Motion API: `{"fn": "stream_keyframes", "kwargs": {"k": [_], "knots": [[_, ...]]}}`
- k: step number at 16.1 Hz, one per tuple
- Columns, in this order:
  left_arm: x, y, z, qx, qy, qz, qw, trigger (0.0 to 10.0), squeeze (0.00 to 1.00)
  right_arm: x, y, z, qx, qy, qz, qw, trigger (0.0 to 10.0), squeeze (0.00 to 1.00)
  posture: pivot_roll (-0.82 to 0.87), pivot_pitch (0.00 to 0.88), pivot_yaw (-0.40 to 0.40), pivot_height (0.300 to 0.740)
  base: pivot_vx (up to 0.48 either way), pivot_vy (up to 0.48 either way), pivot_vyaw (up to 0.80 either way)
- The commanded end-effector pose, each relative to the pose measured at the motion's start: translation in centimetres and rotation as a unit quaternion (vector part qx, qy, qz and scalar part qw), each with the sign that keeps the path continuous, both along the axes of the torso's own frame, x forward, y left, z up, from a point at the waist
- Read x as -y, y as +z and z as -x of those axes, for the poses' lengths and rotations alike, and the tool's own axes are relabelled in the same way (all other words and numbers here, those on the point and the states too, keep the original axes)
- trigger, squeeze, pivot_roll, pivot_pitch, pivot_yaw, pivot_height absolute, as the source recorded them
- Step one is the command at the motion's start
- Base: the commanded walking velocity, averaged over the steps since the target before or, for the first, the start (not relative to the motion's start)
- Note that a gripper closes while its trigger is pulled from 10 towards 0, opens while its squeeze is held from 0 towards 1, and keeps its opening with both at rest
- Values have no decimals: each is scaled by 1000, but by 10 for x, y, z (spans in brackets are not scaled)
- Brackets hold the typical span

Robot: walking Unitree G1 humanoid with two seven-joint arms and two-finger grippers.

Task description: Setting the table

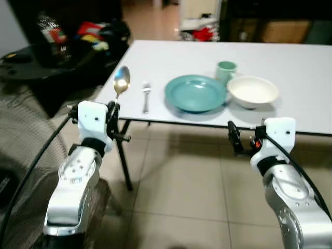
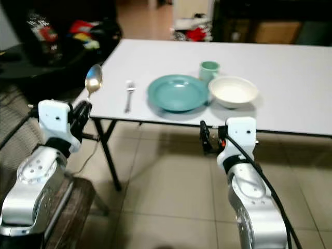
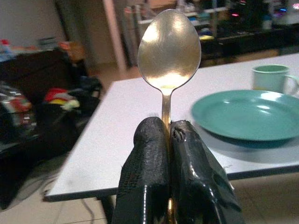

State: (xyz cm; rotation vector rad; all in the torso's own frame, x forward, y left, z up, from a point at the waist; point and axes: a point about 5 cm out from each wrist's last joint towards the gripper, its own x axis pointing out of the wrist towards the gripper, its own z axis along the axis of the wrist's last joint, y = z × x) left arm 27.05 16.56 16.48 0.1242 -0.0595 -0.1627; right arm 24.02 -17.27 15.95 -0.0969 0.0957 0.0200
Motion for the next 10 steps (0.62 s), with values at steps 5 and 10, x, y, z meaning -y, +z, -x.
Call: {"fn": "stream_keyframes", "kwargs": {"k": [5, 10], "knots": [[5, -1, 1, -8, -9, -6, 1000, 10000, 0, -3, -3, -4, -3, 31, 6, 999, 10000, 0, -76, 0, 55, 740, 340, 0, -480], [4, -3, 1, -14, -6, -19, 1000, 10000, 0, -4, -2, -2, 3, 55, -1, 998, 10000, 0, -74, 0, 54, 740, 346, 0, 0]]}}
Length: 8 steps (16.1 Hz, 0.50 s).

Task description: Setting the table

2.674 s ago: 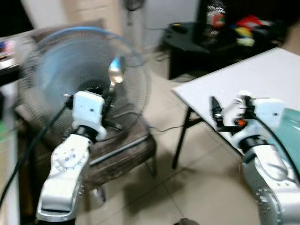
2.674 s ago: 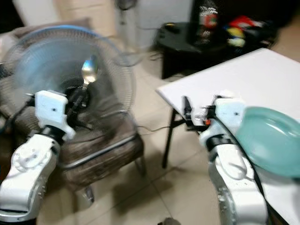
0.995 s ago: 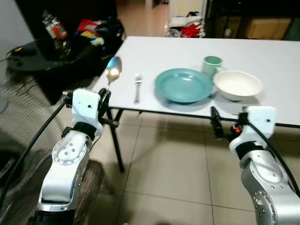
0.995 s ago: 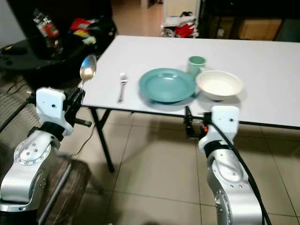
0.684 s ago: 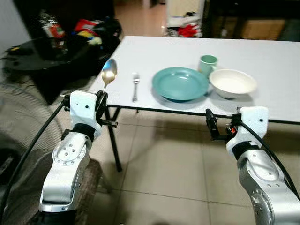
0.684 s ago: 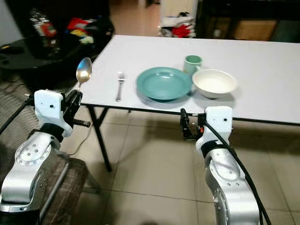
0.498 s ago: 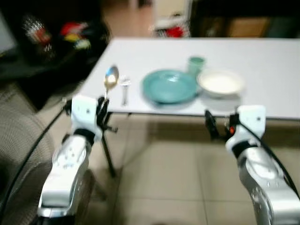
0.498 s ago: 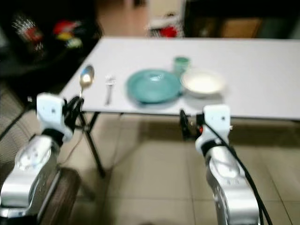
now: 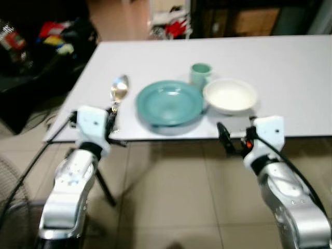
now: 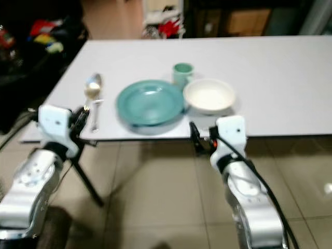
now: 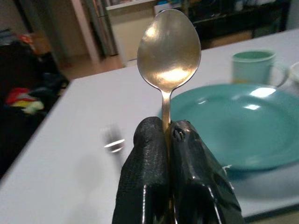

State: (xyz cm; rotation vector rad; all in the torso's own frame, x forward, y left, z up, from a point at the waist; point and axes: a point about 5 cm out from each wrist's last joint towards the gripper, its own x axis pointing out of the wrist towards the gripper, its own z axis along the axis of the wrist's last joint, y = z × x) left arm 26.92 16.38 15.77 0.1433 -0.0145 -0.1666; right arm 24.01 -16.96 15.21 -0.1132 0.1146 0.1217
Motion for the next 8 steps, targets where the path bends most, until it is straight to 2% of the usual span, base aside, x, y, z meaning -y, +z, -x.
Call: {"fn": "stream_keyframes", "kwargs": {"k": [1, 6, 8], "knots": [[2, 4, 0, 8, -6, -7, 1000, 10000, 0, -2, 6, -1, 15, 9, -9, 1000, 10000, 0, -74, 0, 52, 740, 345, 0, 0], [1, 3, 0, 2, -6, -10, 1000, 10000, 0, -1, 4, 2, 10, 22, -9, 1000, 10000, 0, -74, 0, 47, 740, 346, 0, 0], [3, 3, 0, 0, -17, -9, 1000, 10000, 0, -4, 6, 3, 18, 37, -24, 999, 10000, 0, -74, 0, 47, 740, 349, 0, 0]]}}
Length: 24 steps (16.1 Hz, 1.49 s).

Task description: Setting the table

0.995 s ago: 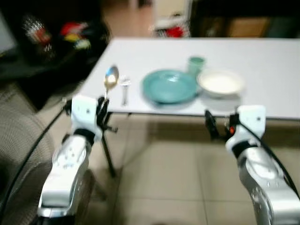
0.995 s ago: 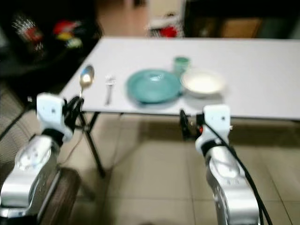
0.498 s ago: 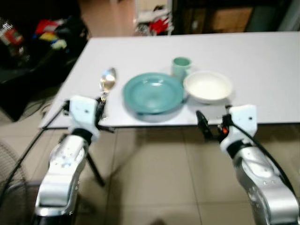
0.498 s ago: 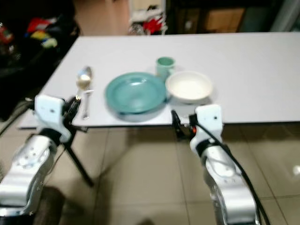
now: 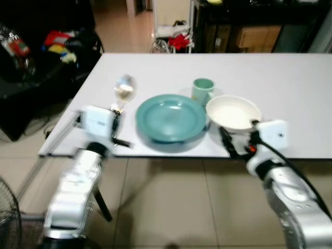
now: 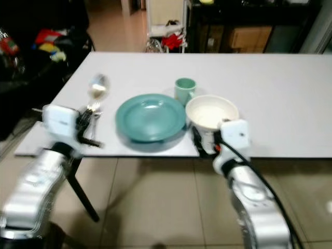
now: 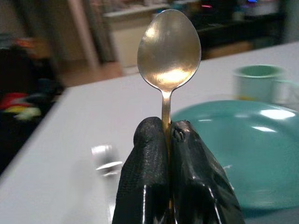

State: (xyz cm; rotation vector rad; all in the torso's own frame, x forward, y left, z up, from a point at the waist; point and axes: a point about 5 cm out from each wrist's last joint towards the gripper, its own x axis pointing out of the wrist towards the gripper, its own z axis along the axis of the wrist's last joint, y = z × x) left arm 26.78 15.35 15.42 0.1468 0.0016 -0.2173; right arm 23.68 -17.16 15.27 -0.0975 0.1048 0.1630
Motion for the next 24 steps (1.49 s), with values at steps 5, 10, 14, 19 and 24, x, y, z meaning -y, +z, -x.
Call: {"fn": "stream_keyframes", "kwargs": {"k": [5, 10, 14, 19, 24], "knots": [[-3, 2, -2, -2, -8, -8, 1000, 10000, 0, -11, 9, 6, 25, 37, -24, 999, 10000, 0, -83, 0, 59, 740, 345, 0, 0], [-6, -1, -5, -17, 5, -20, 1000, 10000, 0, -13, 9, 11, 20, 59, -24, 998, 10000, 0, -93, 0, 72, 740, 308, 0, 0], [-15, -15, -11, -72, 49, -36, 996, 10000, 0, -13, 14, 15, 14, 114, -25, 993, 10000, 0, -99, 0, 77, 740, 0, 0, 0], [-21, -28, -27, -151, 87, -26, 984, 10000, 0, -13, 19, 19, 2, 191, -8, 981, 10000, 0, -98, 0, 70, 740, 0, 0, 0], [-8, -40, -39, -227, 81, 2, 970, 10000, 0, -19, 21, 25, -14, 245, -4, 969, 10000, 0, -95, 0, 65, 740, 0, 0, 0]]}}
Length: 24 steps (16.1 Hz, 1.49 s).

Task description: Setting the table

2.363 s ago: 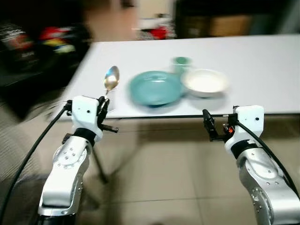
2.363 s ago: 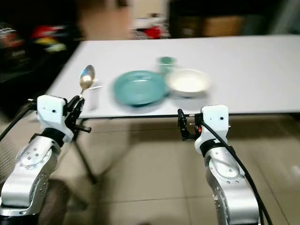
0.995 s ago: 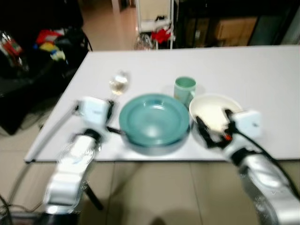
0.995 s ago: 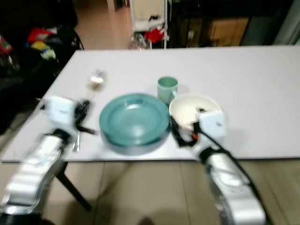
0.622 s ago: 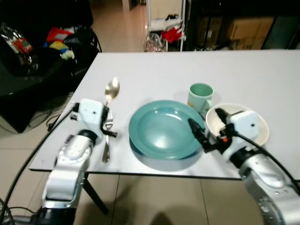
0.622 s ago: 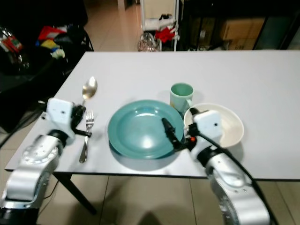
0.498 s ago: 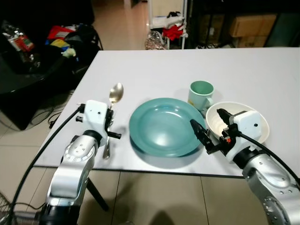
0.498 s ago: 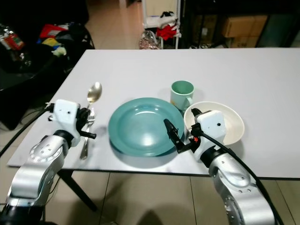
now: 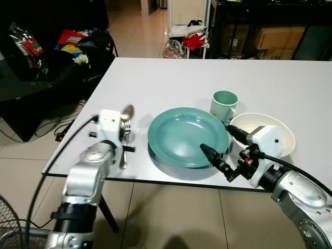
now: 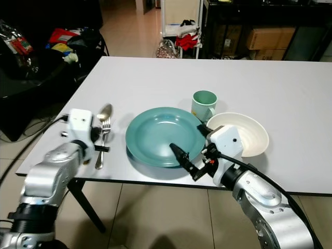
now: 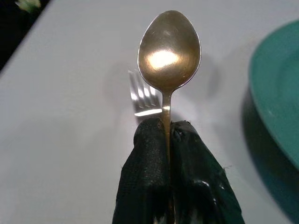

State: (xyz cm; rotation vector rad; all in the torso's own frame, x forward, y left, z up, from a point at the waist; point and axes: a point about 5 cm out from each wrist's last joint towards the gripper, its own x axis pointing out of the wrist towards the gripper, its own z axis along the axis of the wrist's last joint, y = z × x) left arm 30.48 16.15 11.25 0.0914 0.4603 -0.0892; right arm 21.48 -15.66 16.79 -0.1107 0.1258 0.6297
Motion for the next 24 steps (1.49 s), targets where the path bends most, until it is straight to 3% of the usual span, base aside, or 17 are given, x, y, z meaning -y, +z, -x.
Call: {"fn": "stream_keyframes", "kwargs": {"k": [1, 6, 17, 18, 19, 24], "knots": [[1, 1, -2, -7, 1, 4, 1000, 10000, 0, -4, 6, 4, 6, 19, -3, 1000, 10000, 0, -98, 0, 68, 740, 0, 0, 0], [13, -11, 3, -54, 4, 14, 998, 10000, 0, -5, 0, 19, -27, 60, -2, 998, 10000, 0, -108, 0, 78, 740, 0, 0, 0], [25, -19, 4, -96, 39, 46, 994, 10000, 0, -3, 0, 26, -42, 83, 4, 996, 10000, 0, -120, 0, 74, 740, 0, 0, 0], [26, -18, 4, -96, 38, 51, 993, 10000, 400, -2, 0, 26, -43, 84, 5, 996, 10000, 0, -120, 0, 74, 740, 0, 0, 0], [27, -17, 3, -94, 35, 56, 993, 10000, 1000, -2, 0, 26, -43, 84, 5, 996, 10000, 0, -120, 0, 74, 740, 0, 0, 0], [29, -12, 2, -85, 25, 62, 994, 10000, 1000, -2, 0, 25, -41, 84, 6, 996, 10000, 0, -117, 0, 75, 740, 0, 0, 0]]}}
